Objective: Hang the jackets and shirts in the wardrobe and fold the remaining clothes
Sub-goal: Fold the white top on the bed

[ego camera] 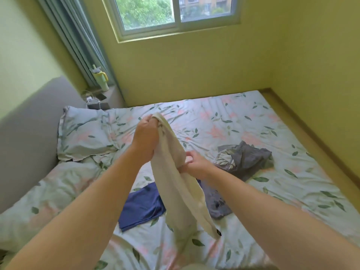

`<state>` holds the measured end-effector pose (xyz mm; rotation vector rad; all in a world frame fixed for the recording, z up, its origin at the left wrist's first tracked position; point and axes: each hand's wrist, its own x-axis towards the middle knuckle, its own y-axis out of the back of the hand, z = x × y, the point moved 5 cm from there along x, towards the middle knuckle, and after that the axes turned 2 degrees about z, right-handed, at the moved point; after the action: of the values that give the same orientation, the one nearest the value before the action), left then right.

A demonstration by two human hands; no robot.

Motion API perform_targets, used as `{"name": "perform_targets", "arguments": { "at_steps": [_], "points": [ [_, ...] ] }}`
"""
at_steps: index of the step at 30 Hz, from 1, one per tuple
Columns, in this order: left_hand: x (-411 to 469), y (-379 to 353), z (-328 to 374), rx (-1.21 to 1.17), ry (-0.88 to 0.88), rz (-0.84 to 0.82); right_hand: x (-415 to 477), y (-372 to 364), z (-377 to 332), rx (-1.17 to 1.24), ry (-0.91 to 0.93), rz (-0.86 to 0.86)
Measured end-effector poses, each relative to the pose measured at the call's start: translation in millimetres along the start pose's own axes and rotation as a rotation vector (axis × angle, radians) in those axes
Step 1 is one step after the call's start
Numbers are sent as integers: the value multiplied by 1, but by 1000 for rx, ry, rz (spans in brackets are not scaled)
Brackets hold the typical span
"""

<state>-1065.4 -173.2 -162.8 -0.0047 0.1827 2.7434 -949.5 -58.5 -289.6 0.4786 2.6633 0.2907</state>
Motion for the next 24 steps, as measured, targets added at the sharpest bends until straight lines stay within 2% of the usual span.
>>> {"name": "perform_targets", "arguments": {
  "at_steps": [3,7,9,11,13,14,16,18,20,22,24],
  "points": [
    [-2,1,13,-70,41,-63,-9,-20,-7,-142,86,-148],
    [-3,9,28,26,12,-177,-10,-16,7,-418,-10,-54],
    [0,12,33,196,-40,-313,-8,-2,15,-476,-64,31],
    [3,16,33,576,-138,-385,-5,19,13,-515,-68,157],
    [13,25,32,1053,-296,-346,-4,46,1,-434,-53,320],
    [18,31,31,1200,-349,-322,-2,61,-5,-352,-52,404],
    [32,48,27,1349,-389,-272,-2,91,-22,-272,-26,546],
    [47,71,27,1418,-377,-210,-5,115,-47,-429,129,565],
    [60,91,31,1410,-343,-156,-10,129,-69,-742,282,501],
    [70,108,38,1375,-314,-94,-13,139,-81,-1007,320,456],
    [78,120,45,1322,-273,-35,-13,149,-88,-1133,314,511]
  ]
}}
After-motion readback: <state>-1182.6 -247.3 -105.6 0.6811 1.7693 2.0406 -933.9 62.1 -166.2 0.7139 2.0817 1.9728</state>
